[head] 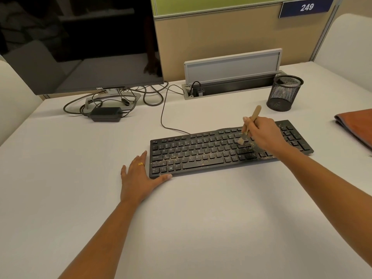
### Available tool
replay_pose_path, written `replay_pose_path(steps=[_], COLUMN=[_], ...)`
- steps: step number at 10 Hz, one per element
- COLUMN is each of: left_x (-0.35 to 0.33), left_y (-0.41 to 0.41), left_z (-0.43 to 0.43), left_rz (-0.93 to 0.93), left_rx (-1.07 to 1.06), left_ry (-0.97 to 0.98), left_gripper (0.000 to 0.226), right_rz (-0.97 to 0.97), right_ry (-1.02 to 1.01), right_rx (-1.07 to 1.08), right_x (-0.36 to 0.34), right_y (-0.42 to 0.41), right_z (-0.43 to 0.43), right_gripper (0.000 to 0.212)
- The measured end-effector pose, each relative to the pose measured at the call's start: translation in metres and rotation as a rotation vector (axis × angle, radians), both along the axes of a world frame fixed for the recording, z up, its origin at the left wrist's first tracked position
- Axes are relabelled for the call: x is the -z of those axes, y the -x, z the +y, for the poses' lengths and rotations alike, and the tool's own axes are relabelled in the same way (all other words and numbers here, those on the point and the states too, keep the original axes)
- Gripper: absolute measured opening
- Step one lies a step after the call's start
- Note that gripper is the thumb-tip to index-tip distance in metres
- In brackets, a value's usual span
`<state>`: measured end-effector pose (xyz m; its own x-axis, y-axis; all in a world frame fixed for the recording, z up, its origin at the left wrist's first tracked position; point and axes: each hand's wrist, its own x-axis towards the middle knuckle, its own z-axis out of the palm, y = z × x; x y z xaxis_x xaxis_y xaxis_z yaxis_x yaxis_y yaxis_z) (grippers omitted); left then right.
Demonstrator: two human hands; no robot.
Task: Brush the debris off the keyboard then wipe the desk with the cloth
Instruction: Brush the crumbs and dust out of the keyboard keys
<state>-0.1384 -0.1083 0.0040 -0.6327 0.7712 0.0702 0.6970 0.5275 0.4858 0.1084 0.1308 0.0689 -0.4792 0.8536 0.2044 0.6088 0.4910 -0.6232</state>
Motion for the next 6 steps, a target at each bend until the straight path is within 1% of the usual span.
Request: replay_pose_path(steps=[1, 2, 3, 4, 5, 6], left_x=[-0.001, -0.001, -0.001, -0.001, -0.001, -0.001], left_y=[-0.001, -0.001, -0.001, -0.001, -0.001, -0.002], left_z=[0.0, 0.0, 0.0, 0.0, 0.0, 0.0], left_rz=[-0.003, 0.001, 0.0, -0.003, -0.001, 0.0], left_rx=[-0.006, -0.006, -0.007, -0.008, -0.009, -0.009], left_ry=[0.0, 0.004, 0.008, 0.003, -0.001, -0.007], left_gripper=[0.12, 0.12, 0.12, 0.12, 0.119, 0.119], right_rz=[-0.028, -0.056, 0.045, -0.049, -0.165, -0.277], right_ry=[-0.003, -0.024, 0.075, 0.104, 0.002, -0.085], right_rx=[-0.005, -0.029, -0.153, -0.305, -0.333, -0.28], right_x=[0.004, 0.002, -0.005, -0.005, -0.006, -0.01], right_y=[-0.002, -0.003, -0.004, -0.011, -0.02, -0.026], right_z=[0.002, 0.0, -0.003, -0.002, 0.006, 0.016], right_gripper=[0.049, 0.046, 0.038, 0.033, 0.034, 0.042])
